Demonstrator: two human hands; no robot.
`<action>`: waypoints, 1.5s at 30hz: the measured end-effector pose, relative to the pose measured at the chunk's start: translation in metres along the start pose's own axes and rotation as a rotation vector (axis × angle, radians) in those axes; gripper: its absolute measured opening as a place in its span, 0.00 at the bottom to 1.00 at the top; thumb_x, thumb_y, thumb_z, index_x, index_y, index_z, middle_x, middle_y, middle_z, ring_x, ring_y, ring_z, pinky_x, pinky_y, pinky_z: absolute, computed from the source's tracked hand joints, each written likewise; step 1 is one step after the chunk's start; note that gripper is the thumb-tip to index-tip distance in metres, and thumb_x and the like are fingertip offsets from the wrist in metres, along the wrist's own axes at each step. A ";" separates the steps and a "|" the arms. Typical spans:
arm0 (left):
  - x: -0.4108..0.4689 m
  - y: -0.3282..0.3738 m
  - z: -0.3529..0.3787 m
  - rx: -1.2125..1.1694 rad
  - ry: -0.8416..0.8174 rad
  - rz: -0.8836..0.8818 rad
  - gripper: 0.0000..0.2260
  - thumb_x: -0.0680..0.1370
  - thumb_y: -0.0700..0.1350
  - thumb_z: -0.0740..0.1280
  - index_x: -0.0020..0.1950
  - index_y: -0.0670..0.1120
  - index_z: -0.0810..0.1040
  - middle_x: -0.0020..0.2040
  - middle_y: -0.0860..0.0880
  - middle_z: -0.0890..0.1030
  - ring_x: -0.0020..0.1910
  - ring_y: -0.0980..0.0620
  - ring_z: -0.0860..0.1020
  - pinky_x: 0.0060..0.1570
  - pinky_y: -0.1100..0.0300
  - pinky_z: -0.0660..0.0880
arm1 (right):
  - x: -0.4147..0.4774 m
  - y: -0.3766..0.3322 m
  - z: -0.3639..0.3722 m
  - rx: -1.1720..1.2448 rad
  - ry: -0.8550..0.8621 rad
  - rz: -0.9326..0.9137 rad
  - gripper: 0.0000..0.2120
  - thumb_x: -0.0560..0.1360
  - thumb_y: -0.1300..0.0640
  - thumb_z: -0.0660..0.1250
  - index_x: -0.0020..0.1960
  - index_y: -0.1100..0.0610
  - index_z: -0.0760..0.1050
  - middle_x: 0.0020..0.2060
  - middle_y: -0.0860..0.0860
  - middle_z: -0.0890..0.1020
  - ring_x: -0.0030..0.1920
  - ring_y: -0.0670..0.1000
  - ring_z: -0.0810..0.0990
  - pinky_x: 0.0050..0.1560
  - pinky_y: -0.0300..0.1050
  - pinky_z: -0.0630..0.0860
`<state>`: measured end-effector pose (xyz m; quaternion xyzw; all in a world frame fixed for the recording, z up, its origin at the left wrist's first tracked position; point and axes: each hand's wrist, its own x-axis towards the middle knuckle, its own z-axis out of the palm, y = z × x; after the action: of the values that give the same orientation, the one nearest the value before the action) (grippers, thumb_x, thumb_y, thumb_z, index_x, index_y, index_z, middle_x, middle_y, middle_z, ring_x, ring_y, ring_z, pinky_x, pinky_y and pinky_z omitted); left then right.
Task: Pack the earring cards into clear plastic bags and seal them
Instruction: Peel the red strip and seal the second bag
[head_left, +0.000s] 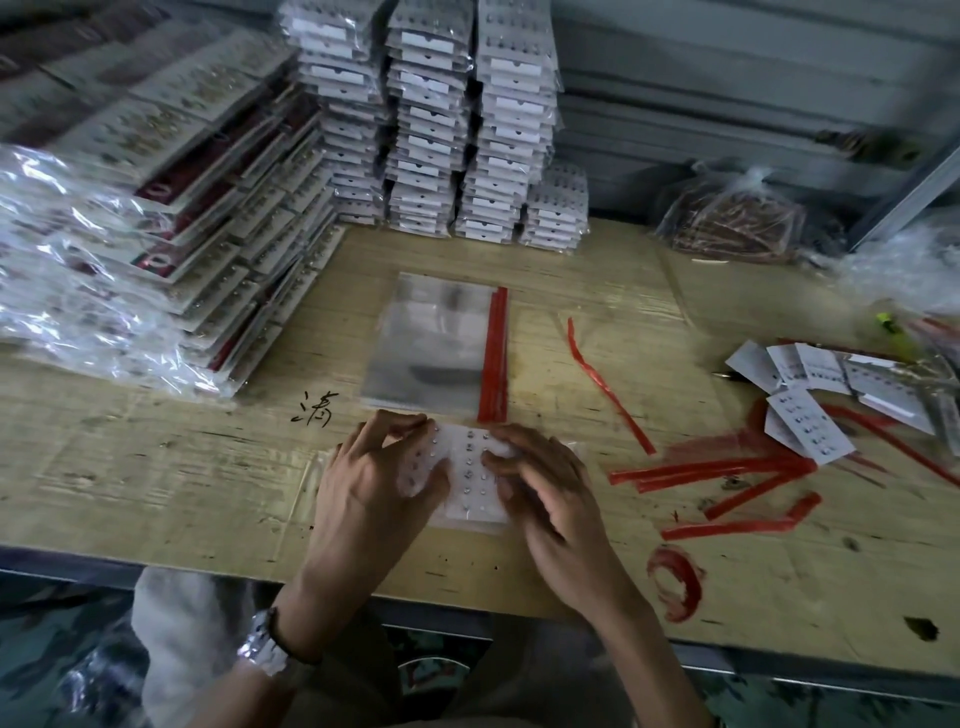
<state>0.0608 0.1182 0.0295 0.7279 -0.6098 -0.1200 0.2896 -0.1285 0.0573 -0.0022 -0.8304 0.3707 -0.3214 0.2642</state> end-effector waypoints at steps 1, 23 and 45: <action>0.000 -0.002 -0.002 -0.042 -0.014 0.003 0.24 0.71 0.55 0.75 0.60 0.41 0.83 0.58 0.47 0.80 0.52 0.47 0.81 0.47 0.52 0.80 | 0.000 0.000 0.001 -0.008 -0.002 0.005 0.11 0.81 0.57 0.64 0.62 0.52 0.78 0.68 0.40 0.72 0.71 0.39 0.66 0.70 0.39 0.59; -0.006 -0.018 -0.001 -0.127 -0.067 0.052 0.29 0.73 0.48 0.76 0.72 0.43 0.74 0.68 0.49 0.73 0.66 0.50 0.72 0.61 0.62 0.66 | -0.018 0.009 -0.019 0.073 -0.138 0.169 0.20 0.82 0.55 0.59 0.70 0.39 0.70 0.79 0.45 0.49 0.78 0.44 0.43 0.76 0.44 0.47; -0.026 -0.020 0.015 -0.951 -0.009 -0.389 0.30 0.69 0.45 0.78 0.70 0.49 0.73 0.58 0.49 0.83 0.57 0.52 0.82 0.50 0.58 0.81 | -0.023 -0.025 -0.022 0.252 0.414 0.686 0.06 0.78 0.40 0.62 0.48 0.40 0.73 0.36 0.33 0.79 0.40 0.24 0.73 0.41 0.23 0.68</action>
<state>0.0630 0.1407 0.0017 0.6150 -0.3425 -0.4390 0.5583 -0.1454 0.0859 0.0213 -0.5377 0.6288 -0.4176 0.3755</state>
